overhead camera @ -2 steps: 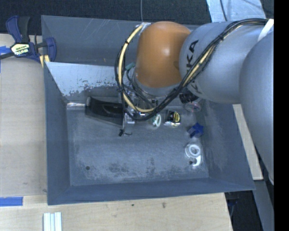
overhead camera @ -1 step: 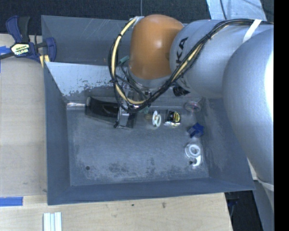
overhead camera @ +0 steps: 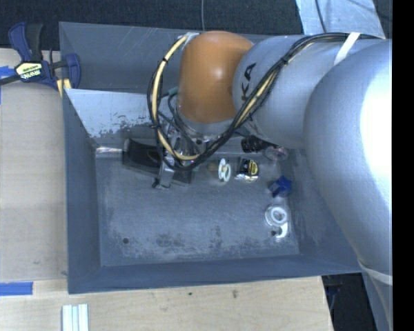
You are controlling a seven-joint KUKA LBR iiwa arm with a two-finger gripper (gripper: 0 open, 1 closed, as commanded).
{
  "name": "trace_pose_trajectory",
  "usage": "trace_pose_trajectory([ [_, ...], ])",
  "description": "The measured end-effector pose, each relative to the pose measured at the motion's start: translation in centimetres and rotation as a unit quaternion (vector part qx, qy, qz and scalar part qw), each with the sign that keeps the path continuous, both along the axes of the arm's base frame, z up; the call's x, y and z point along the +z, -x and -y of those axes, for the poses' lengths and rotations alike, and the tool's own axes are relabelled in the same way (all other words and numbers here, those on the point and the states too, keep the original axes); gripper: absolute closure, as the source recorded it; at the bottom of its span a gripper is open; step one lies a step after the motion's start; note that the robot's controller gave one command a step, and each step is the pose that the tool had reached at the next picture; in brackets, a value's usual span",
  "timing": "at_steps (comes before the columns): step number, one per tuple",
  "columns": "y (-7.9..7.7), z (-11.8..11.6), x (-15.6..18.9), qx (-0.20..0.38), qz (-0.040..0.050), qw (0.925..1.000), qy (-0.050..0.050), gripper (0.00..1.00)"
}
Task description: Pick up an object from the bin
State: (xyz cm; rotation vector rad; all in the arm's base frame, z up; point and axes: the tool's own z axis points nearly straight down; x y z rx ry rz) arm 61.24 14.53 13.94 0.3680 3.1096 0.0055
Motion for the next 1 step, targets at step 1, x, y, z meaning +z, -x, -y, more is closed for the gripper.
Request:
trace_pose_trajectory([
  [1, -0.49, 1.22, -6.75, -0.021, 0.0008, 0.9998, 0.0, 0.0],
])
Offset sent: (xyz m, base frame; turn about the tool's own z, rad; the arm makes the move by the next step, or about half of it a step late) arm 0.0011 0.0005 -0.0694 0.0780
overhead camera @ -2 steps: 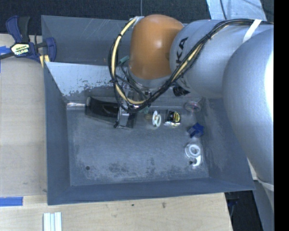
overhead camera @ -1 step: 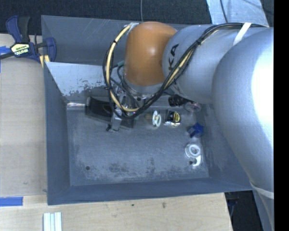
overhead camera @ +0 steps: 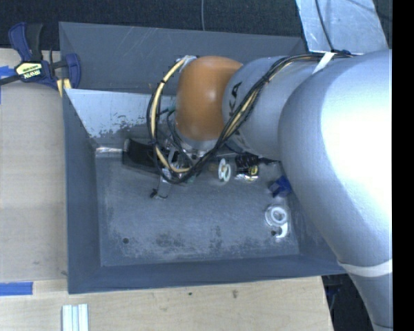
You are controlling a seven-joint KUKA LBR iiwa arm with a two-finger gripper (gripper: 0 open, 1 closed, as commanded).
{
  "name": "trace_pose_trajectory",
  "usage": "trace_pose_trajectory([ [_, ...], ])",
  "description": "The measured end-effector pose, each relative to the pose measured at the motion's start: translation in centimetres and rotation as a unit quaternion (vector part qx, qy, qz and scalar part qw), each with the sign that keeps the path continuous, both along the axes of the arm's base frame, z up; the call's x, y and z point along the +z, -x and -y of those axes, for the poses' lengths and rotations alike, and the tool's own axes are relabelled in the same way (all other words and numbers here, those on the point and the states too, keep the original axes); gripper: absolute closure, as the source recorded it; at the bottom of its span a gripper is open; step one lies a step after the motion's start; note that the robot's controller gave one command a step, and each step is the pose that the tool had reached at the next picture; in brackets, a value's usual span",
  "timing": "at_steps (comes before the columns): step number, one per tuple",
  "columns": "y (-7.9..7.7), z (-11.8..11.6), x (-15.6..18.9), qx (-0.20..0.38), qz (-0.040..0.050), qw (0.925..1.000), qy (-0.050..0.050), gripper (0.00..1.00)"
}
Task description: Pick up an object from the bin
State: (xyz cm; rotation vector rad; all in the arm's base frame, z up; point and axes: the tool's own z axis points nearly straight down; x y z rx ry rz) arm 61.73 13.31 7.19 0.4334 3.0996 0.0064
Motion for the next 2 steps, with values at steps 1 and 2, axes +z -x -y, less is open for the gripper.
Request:
trace_pose_trajectory([
  [1, 0.21, -1.03, -0.11, -0.018, 0.0019, 0.9998, 0.001, 1.0],
  [2, 0.21, -1.03, -0.11, -0.018, 0.0019, 0.9998, 0.001, 1.0],
])
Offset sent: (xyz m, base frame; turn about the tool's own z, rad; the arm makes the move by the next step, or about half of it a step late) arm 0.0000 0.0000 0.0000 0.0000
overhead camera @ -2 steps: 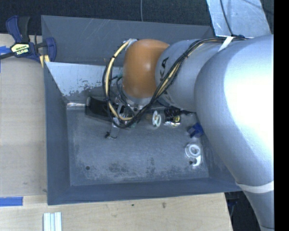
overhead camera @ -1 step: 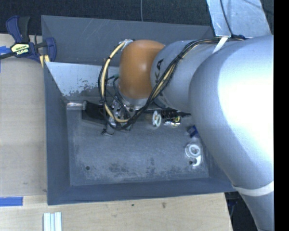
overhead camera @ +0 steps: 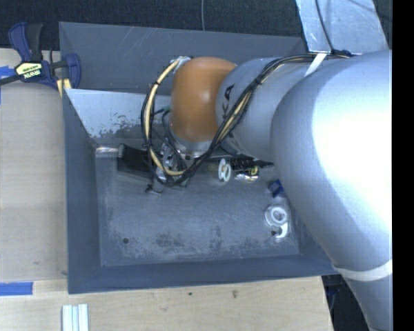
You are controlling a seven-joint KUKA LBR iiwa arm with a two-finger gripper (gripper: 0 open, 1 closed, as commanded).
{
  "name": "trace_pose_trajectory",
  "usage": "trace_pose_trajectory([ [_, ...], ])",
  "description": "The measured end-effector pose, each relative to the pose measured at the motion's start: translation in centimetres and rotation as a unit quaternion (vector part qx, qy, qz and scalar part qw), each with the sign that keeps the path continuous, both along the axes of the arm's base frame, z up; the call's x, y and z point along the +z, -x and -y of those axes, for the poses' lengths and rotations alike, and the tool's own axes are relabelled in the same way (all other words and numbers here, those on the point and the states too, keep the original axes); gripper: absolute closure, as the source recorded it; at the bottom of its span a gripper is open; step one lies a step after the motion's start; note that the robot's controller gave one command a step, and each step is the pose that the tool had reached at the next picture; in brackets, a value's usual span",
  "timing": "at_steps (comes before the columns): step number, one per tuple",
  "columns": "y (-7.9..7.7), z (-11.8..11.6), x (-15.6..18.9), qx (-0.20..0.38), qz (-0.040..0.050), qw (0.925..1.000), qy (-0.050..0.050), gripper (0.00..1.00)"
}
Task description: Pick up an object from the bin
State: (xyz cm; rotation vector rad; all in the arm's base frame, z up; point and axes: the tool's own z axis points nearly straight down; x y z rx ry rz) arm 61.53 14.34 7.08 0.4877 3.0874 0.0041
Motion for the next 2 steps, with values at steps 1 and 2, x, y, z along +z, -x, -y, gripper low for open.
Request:
trace_pose_trajectory([
  [1, 0.1, 0.0, 0.4, 0.0, -0.0015, 1.0, 0.0, 1.0],
  [2, 0.5, 0.1, 2.3, 0.0, -0.0083, 1.0, 0.001, 1.0],
])
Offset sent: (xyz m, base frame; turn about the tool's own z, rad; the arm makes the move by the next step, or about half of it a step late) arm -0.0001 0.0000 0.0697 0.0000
